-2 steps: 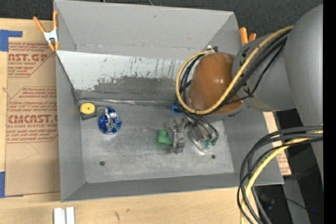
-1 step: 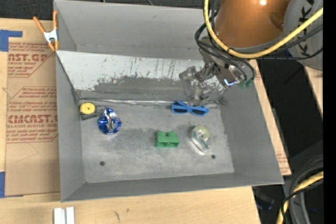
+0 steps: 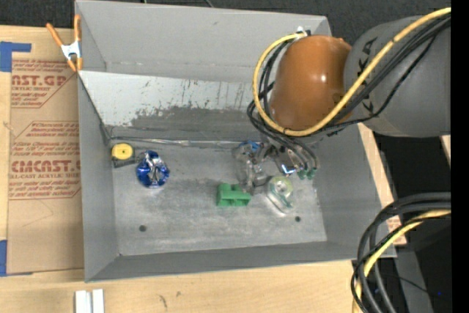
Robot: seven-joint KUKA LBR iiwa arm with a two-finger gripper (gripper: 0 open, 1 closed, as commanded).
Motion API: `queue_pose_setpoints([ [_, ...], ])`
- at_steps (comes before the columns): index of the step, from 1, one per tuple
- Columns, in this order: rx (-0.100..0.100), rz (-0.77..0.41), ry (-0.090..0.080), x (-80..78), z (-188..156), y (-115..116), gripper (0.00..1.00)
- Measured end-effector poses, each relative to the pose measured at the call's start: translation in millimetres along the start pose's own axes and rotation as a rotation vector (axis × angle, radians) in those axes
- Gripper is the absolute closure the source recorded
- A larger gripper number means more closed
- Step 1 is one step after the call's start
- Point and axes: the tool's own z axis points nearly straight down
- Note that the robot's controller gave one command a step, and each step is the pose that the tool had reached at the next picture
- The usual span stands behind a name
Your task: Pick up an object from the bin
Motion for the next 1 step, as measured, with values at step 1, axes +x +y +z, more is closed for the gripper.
queue_pose_setpoints([
  [1, 0.002, 0.000, -0.008, -2.1, -4.4, -0.7, 0.00],
])
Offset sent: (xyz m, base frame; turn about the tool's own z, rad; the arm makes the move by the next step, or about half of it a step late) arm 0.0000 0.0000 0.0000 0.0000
